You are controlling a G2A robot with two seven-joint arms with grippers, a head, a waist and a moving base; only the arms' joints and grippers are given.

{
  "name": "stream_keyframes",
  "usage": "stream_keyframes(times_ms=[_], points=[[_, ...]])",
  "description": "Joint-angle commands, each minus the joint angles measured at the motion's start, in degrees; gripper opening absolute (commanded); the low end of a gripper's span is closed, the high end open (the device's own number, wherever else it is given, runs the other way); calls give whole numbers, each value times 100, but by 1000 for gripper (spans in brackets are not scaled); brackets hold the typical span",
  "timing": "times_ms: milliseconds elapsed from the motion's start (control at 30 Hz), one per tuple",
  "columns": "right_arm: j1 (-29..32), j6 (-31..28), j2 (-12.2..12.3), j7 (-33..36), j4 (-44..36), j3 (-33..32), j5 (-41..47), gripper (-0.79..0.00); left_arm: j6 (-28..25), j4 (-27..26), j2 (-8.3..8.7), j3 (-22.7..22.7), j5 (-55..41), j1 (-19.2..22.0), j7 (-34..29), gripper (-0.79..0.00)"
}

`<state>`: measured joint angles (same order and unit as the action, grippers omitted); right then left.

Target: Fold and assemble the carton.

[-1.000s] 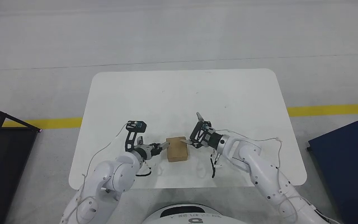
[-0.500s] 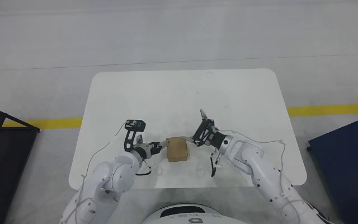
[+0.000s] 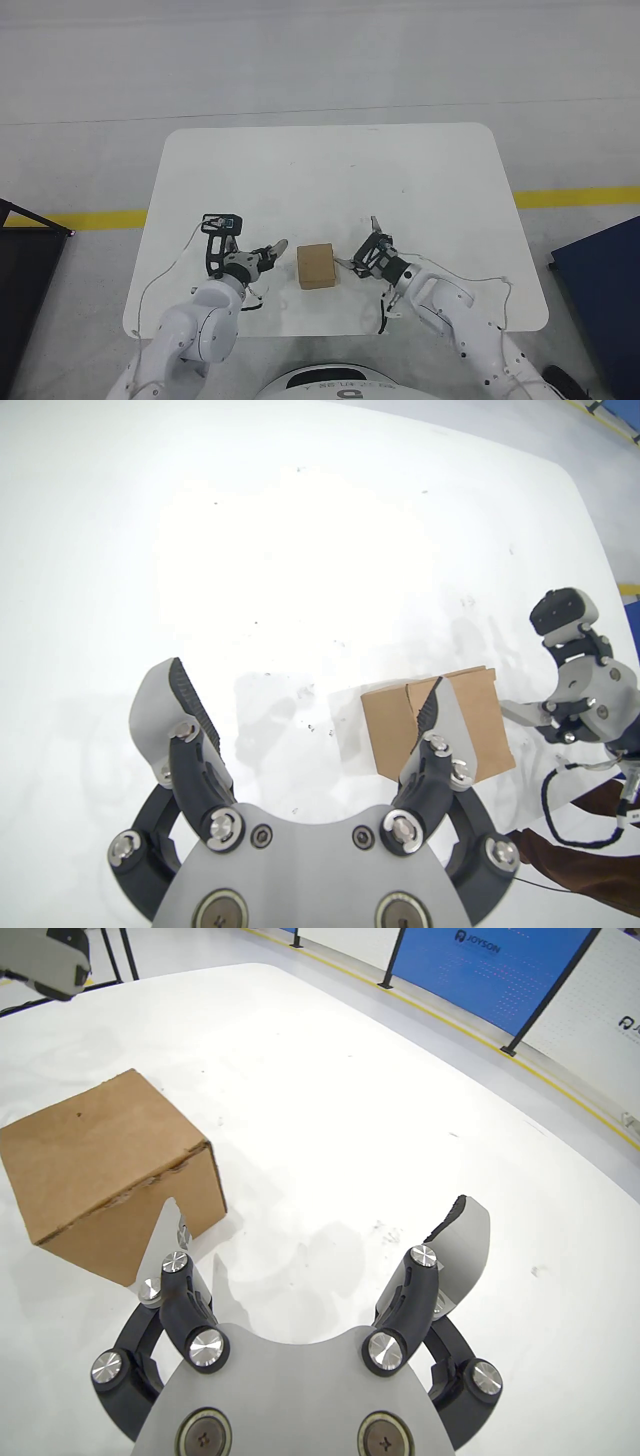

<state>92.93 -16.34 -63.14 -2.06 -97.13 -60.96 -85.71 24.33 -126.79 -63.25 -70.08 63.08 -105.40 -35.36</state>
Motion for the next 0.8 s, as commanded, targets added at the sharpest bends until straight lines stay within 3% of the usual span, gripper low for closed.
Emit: stream_keyframes(times_ms=[0, 167, 267, 467, 633, 767], points=[[-116, 50, -38, 47, 81, 173, -82, 0, 65, -30, -1, -64, 54, -81, 87, 0], [-295, 138, -102, 12, 223, 358, -64, 0, 188, -104, 0, -242, 204, -268, 203, 0], [-166, 249, -75, -176, 39, 119, 142, 0, 360, -225, 3, -360, 452, -394, 258, 0], [1137, 675, 167, -588, -1167, -1573, 719, 0, 906, -677, 1, -700, 1184, -648, 380, 0], [2507, 560, 285, -1021, -1940, -3220, 1514, 0, 1282, -786, -24, -965, 1665, -723, 542, 0], [2886, 354, 301, -1106, -2064, -3806, 1857, 0, 1568, -786, -72, -974, 1812, -704, 670, 0]])
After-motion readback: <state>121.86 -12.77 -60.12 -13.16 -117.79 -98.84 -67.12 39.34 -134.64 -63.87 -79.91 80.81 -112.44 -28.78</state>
